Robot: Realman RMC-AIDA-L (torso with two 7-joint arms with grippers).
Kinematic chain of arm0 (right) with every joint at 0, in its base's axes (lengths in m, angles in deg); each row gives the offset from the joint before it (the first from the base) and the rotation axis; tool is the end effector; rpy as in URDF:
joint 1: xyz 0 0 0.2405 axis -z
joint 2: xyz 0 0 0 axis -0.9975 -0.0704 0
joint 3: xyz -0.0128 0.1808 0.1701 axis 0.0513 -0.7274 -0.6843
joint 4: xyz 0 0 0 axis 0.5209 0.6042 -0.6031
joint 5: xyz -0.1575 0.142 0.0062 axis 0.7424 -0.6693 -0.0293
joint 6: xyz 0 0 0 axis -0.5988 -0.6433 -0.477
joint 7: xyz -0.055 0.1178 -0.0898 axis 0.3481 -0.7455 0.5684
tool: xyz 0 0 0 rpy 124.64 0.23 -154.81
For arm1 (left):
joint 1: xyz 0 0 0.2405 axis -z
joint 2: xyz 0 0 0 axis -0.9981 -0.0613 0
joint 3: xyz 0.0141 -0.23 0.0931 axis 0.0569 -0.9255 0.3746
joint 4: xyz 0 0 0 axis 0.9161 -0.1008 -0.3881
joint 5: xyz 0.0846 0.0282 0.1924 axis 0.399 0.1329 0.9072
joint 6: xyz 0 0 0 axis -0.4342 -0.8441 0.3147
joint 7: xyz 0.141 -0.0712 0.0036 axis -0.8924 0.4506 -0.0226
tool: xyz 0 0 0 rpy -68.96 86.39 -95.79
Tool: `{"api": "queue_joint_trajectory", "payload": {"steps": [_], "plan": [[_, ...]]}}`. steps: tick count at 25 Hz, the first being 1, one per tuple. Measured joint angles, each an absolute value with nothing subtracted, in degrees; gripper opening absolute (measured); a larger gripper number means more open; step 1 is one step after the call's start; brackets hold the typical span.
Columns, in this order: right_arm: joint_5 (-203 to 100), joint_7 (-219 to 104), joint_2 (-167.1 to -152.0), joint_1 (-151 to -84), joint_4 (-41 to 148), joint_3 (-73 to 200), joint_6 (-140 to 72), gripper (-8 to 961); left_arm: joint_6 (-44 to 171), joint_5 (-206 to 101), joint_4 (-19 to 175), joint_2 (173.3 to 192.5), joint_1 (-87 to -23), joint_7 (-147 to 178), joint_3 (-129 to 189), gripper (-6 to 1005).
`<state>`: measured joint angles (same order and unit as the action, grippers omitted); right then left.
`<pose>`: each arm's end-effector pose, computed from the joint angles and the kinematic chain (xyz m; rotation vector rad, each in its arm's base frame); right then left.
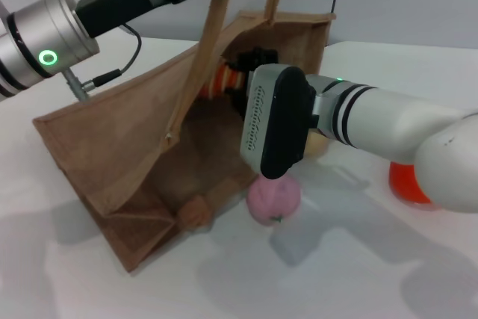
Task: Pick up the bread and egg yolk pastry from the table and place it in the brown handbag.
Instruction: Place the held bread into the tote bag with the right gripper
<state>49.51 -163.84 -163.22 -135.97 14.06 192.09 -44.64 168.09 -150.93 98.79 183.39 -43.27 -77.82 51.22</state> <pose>0.1089 0.4097 -0.1504 -2.3346 -0.6104 -0.0830 -0.1642 0.3873 0.0462 -2.4105 -0.7141 -1.5373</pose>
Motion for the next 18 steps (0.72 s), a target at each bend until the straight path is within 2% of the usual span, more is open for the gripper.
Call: {"api": "queue_joint_trajectory", "payload": {"steps": [8, 18], "plan": [[49.0, -164.6, -163.39, -135.0, 15.4, 192.6, -51.5, 322, 169.5, -153.7, 98.9, 182.97, -43.9, -77.8, 50.9, 161], [48.9, -170.7, -163.17, -134.4, 13.5, 193.9, -51.8, 572, 169.0, -156.0, 98.8, 182.96, -46.0, -79.2, 47.5, 166]]}}
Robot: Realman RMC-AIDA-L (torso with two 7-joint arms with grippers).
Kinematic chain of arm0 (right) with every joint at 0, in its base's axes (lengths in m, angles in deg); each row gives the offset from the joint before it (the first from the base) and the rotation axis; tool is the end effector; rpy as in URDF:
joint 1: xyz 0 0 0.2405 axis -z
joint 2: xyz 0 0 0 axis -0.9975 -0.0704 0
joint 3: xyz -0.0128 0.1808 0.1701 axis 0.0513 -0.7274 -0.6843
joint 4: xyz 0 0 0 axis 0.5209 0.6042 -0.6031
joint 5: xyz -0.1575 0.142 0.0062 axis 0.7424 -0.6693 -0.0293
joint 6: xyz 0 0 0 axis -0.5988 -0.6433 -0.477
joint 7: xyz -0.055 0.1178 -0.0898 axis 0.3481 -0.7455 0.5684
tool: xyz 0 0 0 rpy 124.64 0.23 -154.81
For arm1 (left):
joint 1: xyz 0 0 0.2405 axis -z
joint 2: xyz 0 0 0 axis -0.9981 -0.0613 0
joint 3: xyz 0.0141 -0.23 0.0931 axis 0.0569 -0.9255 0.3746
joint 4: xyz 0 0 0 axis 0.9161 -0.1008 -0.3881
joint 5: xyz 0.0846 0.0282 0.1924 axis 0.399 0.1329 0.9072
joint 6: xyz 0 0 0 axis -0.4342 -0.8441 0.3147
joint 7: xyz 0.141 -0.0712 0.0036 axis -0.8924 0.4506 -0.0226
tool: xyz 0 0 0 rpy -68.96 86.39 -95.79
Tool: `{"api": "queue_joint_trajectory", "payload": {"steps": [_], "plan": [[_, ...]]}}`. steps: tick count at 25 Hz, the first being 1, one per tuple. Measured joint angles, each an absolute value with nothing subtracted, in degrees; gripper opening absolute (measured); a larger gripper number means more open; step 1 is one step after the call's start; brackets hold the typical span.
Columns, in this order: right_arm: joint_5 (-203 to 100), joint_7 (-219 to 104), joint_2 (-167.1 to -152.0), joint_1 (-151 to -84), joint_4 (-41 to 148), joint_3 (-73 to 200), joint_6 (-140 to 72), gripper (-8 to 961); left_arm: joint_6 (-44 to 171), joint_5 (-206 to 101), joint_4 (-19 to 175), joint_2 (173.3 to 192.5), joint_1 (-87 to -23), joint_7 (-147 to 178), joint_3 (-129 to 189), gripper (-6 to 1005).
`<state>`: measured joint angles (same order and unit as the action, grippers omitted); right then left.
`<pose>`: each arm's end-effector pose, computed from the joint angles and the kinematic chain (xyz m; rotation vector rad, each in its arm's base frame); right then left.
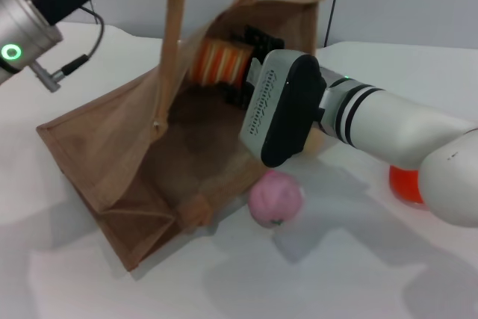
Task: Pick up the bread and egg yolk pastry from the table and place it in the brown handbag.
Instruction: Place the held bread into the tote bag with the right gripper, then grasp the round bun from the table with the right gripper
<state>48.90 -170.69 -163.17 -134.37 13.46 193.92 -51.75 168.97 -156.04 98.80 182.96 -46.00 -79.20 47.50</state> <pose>0.1058 0.4086 -0.1450 -2.2878 -0.4727 0.0495 -0.1823 0.3853 0.0724 -2.2229 -0.6832 -1.6331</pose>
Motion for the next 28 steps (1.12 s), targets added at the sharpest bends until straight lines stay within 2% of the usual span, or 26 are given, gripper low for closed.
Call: {"api": "queue_joint_trajectory", "payload": {"steps": [6, 11, 18, 28], "plan": [[49.3, -172.7, -162.68, -132.0, 10.0, 194.0, -51.8, 813, 167.5, -156.0, 98.5, 183.37, -47.8, -81.9, 42.6, 168], [49.3, -172.8, -162.55, -130.0, 9.0, 193.9, -51.8, 910, 164.9, -156.1, 98.5, 183.82, -49.4, -83.9, 39.8, 170], [49.4, -172.8, -161.32, -125.3, 4.6, 193.4, -53.7, 903, 163.1, -156.1, 98.3, 184.27, -52.1, -86.6, 33.2, 173], [49.4, -172.9, -157.71, -116.7, -3.1, 193.5, -57.1, 903, 161.6, -156.1, 96.9, 184.29, -54.5, -89.9, 28.3, 178]]}}
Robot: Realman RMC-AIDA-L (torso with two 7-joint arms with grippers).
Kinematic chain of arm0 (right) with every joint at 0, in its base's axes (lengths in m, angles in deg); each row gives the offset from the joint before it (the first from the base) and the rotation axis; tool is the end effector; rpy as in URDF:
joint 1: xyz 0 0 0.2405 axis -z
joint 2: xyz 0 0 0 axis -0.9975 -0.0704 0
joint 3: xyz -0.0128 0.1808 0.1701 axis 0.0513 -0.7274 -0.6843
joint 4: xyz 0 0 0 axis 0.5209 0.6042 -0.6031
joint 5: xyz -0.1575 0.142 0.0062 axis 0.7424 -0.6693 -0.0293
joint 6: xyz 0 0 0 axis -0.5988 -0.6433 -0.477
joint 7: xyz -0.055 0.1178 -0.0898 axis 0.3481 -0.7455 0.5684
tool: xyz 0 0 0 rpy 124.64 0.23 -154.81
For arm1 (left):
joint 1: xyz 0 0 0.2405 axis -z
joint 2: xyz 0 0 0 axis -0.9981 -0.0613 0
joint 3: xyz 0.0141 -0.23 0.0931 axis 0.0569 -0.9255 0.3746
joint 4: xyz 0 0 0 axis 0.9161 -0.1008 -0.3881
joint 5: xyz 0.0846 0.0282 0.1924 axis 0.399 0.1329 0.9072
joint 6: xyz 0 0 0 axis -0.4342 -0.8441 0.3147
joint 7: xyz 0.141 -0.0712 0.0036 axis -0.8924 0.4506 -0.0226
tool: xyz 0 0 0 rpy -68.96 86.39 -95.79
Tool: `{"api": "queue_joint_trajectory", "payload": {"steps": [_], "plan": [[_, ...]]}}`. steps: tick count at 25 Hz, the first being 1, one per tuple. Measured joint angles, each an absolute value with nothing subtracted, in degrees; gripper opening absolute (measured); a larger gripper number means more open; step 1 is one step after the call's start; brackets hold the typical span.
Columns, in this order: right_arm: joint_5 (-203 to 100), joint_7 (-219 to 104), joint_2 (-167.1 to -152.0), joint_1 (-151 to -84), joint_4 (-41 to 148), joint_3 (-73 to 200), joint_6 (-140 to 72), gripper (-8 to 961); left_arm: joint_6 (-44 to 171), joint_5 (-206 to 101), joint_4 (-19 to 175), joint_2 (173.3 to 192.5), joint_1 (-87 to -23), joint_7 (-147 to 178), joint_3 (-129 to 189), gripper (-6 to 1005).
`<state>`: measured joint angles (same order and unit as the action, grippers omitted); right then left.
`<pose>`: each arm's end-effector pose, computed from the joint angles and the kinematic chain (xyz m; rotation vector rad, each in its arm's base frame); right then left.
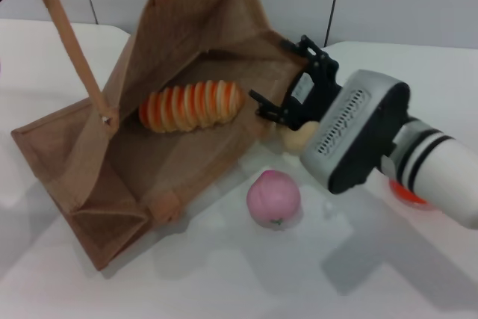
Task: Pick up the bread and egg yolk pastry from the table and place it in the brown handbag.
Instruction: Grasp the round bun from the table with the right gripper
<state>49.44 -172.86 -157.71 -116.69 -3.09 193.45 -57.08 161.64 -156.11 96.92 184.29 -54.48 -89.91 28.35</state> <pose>0.1423 0.3706 -0.1089 -2.2221 -0.2229 0.2226 -0.2781 0.3656 0.1062 -1.6747 -0.7304 -1.4983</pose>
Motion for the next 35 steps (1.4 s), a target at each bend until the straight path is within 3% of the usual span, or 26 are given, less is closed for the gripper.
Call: {"api": "queue_joint_trajectory", "payload": {"steps": [6, 15, 25, 35], "plan": [[49.1, -173.3, -156.16, -112.9, -5.2, 193.4, -56.9, 903, 161.4, -156.2, 96.8, 184.4, -55.1, -90.9, 27.4, 180], [49.0, -178.0, -155.72, -115.1, -0.1, 193.3, -51.1, 904, 161.4, -157.4, 96.1, 184.44, -56.0, -91.3, 26.8, 184], [48.9, -180.2, -156.36, -119.7, 2.1, 193.3, -43.5, 904, 161.5, -157.2, 95.6, 184.39, -55.6, -91.5, 26.8, 189], [48.7, -181.1, -158.45, -124.9, 8.6, 189.5, -38.3, 893, 161.4, -157.0, 95.5, 184.36, -55.1, -91.5, 27.0, 193]]}}
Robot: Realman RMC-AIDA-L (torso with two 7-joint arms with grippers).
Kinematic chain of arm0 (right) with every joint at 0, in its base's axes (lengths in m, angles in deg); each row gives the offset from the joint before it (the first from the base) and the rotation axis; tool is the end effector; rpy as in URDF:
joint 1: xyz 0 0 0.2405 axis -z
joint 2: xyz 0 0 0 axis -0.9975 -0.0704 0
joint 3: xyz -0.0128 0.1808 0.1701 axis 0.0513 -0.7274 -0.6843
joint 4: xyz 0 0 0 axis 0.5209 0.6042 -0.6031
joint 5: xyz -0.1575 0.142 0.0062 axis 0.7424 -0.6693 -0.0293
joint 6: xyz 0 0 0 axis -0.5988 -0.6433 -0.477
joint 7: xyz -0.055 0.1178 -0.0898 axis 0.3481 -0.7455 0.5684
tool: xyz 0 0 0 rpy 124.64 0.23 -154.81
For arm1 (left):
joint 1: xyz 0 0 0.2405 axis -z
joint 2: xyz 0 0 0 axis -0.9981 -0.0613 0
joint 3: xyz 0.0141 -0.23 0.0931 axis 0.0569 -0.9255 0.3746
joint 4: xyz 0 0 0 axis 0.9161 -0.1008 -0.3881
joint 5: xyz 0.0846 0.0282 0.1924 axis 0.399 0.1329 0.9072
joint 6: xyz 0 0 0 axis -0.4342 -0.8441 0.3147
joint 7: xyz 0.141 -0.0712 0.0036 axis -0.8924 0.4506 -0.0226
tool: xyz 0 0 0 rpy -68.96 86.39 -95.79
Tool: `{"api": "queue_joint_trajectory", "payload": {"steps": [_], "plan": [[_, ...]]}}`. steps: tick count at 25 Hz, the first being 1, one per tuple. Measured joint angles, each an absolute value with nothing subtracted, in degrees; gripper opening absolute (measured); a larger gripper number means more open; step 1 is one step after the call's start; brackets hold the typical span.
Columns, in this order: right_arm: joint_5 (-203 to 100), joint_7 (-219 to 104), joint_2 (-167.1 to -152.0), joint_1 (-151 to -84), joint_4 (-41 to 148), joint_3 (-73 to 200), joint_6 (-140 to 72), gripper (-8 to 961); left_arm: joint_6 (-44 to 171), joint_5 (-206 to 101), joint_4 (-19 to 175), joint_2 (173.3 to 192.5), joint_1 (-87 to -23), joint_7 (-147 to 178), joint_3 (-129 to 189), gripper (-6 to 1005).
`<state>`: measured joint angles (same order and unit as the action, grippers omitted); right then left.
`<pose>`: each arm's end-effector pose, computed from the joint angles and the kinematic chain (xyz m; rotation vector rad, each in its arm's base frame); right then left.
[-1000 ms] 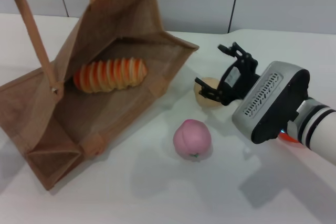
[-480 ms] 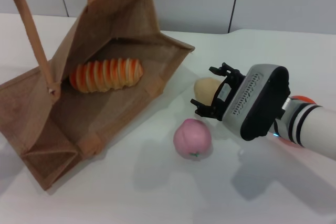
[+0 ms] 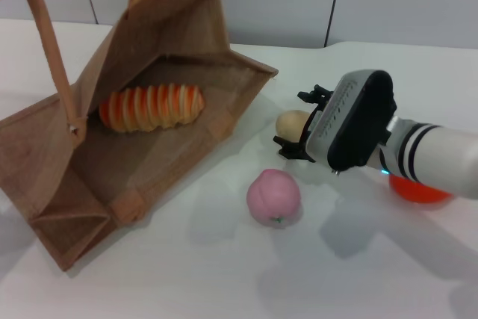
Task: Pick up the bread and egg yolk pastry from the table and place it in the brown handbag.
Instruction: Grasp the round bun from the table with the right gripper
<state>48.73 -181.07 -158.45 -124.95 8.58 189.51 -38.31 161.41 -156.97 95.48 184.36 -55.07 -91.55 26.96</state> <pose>0.1831 0.3939 -0.1252 -2.4358 -0.0116 -0.0500 -0.2846 0.3621 0.1062 -1.6236 -0.7324 -1.4993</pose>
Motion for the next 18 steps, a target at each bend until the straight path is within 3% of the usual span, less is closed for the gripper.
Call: {"api": "queue_joint_trajectory", "payload": {"steps": [3, 13, 18], "plan": [[48.7, -181.0, -159.37, -126.4, 11.1, 186.6, -35.7, 884, 161.4, -156.9, 95.5, 184.37, -54.9, -91.5, 27.0, 194], [48.7, -181.1, -159.74, -127.5, 13.0, 185.9, -33.4, 851, 161.4, -156.9, 95.5, 184.37, -54.9, -91.5, 26.9, 199], [48.7, -181.1, -159.89, -127.5, 13.0, 184.8, -32.0, 741, 161.4, -156.9, 95.5, 184.37, -55.0, -91.5, 26.9, 201]]}}
